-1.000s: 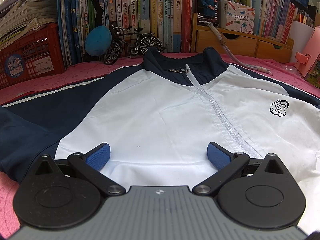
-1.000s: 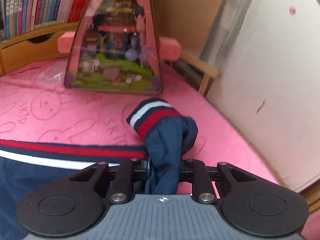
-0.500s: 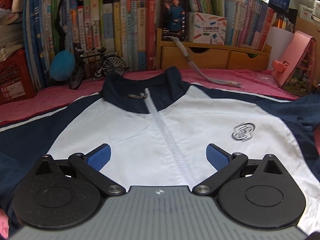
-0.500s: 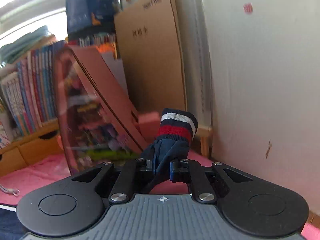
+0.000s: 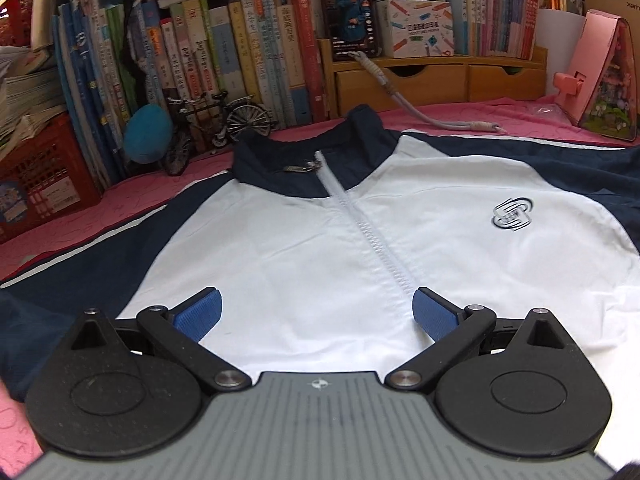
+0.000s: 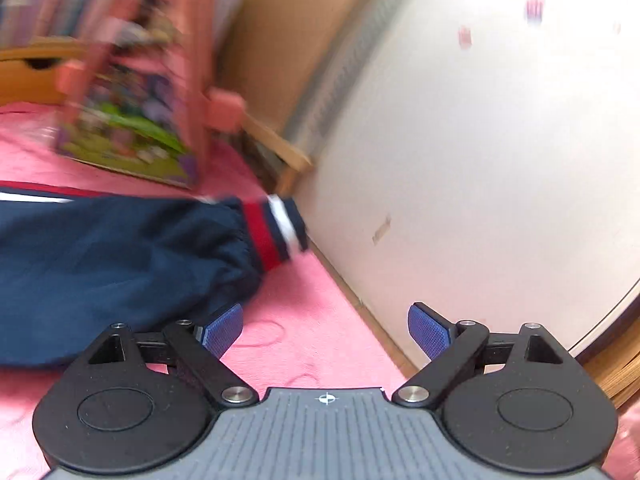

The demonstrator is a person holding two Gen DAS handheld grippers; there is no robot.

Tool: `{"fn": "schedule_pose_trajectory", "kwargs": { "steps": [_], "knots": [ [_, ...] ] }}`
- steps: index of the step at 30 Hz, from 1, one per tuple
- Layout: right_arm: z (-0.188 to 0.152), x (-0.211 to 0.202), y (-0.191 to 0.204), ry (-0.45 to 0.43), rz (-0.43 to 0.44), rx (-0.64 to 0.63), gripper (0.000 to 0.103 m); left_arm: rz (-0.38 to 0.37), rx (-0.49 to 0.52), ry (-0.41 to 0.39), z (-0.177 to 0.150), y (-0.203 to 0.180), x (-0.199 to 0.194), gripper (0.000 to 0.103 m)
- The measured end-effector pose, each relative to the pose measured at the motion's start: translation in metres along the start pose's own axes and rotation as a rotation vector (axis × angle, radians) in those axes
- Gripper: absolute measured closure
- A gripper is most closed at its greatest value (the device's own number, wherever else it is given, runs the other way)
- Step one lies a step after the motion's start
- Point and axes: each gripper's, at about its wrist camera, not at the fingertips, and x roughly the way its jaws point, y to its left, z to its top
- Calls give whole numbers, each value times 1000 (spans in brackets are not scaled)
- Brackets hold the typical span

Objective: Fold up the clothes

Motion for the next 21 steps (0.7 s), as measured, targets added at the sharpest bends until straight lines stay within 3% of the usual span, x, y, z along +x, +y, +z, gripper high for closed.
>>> {"fn": "schedule_pose_trajectory", "kwargs": {
  "steps": [3, 6, 8, 10, 14, 17, 21],
  "knots": [
    [12, -69, 16, -125, 193, 8, 13, 51, -31, 6, -13, 29, -15, 1],
    [24, -122, 39, -175, 615, 69, 13, 77, -86, -1, -33, 52, -30, 0],
    [28, -146, 69, -176, 843, 51, 12, 98, -121, 11, -45, 63, -34, 0],
    [29, -168, 109, -179, 962, -5, 12, 121, -146, 26, -56, 70, -35, 0],
    [23, -210, 197, -200, 1040, -227, 13, 129, -166, 13, -71, 77, -46, 0],
    [15, -238, 215, -252, 976, -342, 14, 130, -175, 2, -79, 84, -54, 0],
    [21, -254, 164, -292, 933, -294, 13, 90, -258, 9, -84, 97, -54, 0]
  ]
}}
